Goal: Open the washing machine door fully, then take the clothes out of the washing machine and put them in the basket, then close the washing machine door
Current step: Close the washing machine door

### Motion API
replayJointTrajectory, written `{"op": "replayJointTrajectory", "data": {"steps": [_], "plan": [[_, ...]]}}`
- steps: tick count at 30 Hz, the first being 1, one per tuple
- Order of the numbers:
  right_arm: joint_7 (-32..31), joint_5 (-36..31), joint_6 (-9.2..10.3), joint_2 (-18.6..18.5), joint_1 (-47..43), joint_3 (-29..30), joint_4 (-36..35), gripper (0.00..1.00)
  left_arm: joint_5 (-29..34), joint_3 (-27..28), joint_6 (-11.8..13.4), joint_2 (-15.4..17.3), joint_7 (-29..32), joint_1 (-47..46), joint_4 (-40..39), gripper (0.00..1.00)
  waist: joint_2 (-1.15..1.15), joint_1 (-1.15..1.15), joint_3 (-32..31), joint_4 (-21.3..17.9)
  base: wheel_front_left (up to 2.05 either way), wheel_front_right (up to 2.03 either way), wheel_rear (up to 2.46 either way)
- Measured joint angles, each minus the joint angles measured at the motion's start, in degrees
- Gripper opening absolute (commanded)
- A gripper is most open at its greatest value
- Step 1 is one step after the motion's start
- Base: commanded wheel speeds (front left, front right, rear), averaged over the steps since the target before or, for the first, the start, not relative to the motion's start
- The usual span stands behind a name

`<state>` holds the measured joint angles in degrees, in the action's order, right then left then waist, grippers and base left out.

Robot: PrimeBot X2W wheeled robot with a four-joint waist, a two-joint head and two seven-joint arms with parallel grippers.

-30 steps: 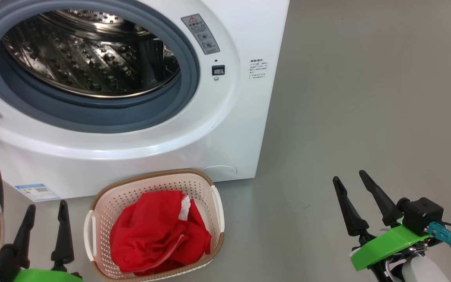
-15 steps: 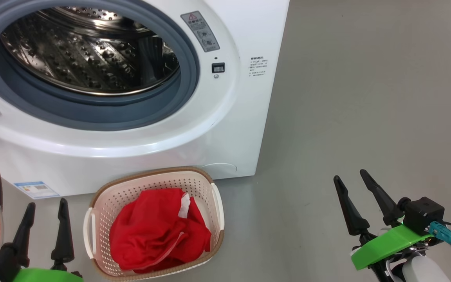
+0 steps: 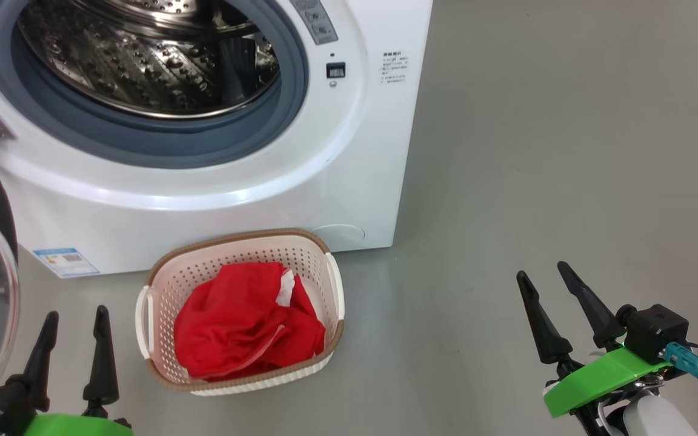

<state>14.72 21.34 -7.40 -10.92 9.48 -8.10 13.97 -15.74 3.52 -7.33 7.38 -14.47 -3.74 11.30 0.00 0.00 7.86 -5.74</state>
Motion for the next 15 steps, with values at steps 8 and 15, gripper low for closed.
{"op": "replayJointTrajectory", "data": {"steps": [8, 15], "plan": [[0.0, 0.0, 0.0, -0.08, 0.0, -0.09, -0.02, 1.0, 0.0, -0.09, 0.0, 0.0, 0.0, 0.01, 0.09, 1.0, 0.0, 0.0, -0.2, 0.08, -0.37, 0.37, 0.0], [0.0, 0.0, 0.0, -0.19, 0.0, -0.21, -0.02, 1.0, 0.0, -0.09, 0.0, -0.03, 0.0, 0.01, 0.67, 1.0, 0.0, 0.0, -0.45, 0.12, 0.0, 0.0, 0.0]]}}
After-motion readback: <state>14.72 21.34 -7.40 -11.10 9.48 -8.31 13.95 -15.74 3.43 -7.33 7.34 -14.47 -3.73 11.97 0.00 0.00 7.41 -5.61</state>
